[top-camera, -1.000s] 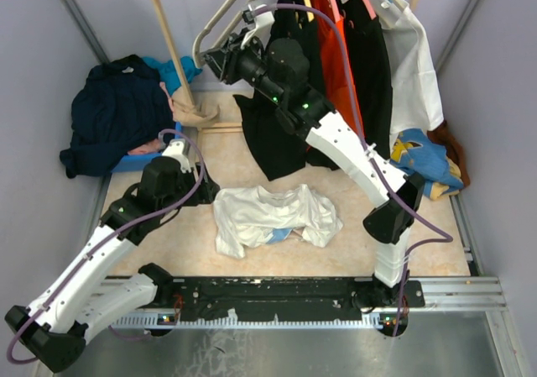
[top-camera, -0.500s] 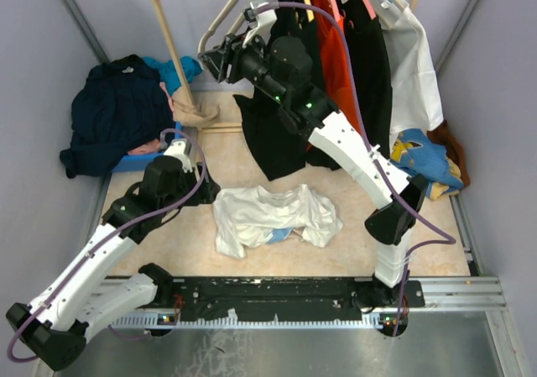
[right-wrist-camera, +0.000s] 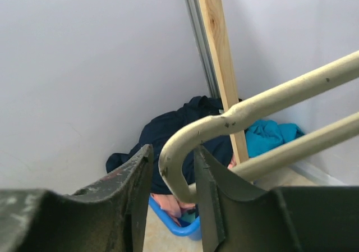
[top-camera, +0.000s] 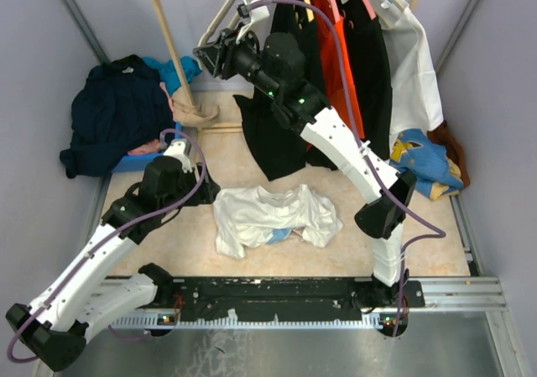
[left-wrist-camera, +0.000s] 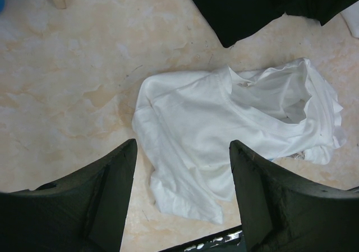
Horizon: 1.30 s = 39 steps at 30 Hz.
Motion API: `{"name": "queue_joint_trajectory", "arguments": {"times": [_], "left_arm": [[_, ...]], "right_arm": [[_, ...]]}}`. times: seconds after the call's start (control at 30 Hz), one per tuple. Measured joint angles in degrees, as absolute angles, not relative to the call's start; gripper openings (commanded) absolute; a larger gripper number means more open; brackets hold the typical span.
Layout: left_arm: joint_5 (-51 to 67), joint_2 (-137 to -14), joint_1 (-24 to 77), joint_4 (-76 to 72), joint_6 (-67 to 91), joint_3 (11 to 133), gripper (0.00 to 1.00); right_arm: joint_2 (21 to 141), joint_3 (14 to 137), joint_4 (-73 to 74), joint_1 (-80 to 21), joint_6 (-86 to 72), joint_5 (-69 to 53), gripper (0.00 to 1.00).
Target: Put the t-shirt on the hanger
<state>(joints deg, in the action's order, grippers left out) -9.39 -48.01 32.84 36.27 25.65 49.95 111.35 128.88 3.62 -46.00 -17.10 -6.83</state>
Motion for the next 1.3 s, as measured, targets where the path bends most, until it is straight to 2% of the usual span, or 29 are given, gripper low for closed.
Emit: {"name": "queue_joint_trajectory", "arguments": {"times": [0.07,0.27,1.3], "left_arm": [[-9.4,-47.9,32.8,36.3,25.6,50.0,0.73],[-9.4,-47.4,32.8,36.3,25.6,50.0,0.73],[-9.4,-47.3,32.8,36.3,25.6,50.0,0.73]], "right_arm": [[112.4,130.0,3.9,-46.0,-17.3,-7.0,0.24],[112.9,130.1,4.3,-46.0,-18.2,-7.2,0.18],[99.2,112.2,-0.2,-43.6,-15.6,-4.9,0.24]]}}
